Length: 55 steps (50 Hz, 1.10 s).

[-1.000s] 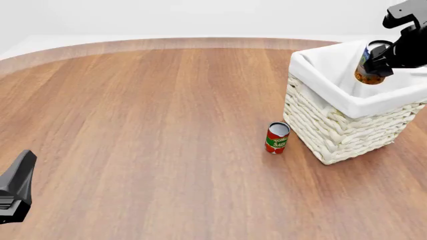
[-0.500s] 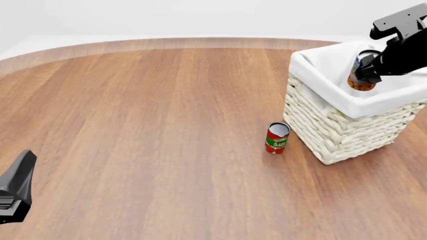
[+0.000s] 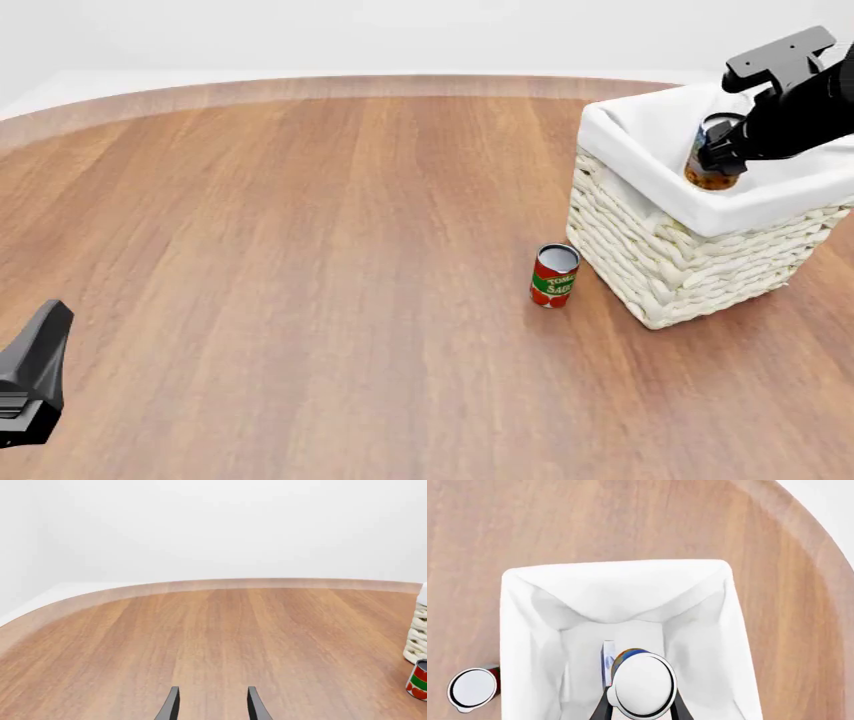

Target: Pick up the alphabet soup and the cream cheese box, and put them in the basket.

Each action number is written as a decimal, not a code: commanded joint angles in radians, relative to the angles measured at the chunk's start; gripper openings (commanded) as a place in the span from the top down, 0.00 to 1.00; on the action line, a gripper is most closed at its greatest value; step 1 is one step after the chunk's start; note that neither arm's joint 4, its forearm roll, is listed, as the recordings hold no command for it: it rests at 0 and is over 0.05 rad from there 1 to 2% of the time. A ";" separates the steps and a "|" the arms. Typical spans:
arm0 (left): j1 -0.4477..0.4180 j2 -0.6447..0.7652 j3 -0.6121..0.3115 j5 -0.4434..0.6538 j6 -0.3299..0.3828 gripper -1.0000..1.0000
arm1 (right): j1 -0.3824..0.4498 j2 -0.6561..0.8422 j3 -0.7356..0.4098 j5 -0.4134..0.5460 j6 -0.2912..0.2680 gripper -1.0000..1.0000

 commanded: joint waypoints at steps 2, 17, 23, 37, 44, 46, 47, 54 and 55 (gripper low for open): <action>0.000 0.000 0.000 0.000 0.000 0.00 | -0.003 0.020 -0.045 0.023 0.011 1.00; 0.000 0.000 0.000 0.000 0.000 0.00 | -0.003 0.029 -0.029 0.006 0.010 1.00; 0.000 0.000 0.000 0.000 0.000 0.00 | -0.008 0.040 -0.002 -0.026 0.006 0.00; 0.000 0.000 0.000 0.000 0.000 0.00 | 0.010 -0.014 0.005 0.017 0.009 0.00; 0.000 0.000 0.000 0.000 0.000 0.00 | 0.024 -0.076 0.001 0.074 0.011 0.00; 0.000 0.000 0.000 0.000 0.000 0.00 | 0.027 -0.089 0.041 0.037 0.012 0.00; 0.000 0.000 0.000 0.000 0.000 0.00 | 0.024 -0.096 0.002 0.079 0.012 0.00; 0.000 0.000 0.000 0.000 0.000 0.00 | 0.035 -0.157 0.037 0.078 0.035 0.00; 0.000 0.000 0.000 0.000 0.000 0.00 | 0.034 -0.162 0.035 0.079 0.038 0.00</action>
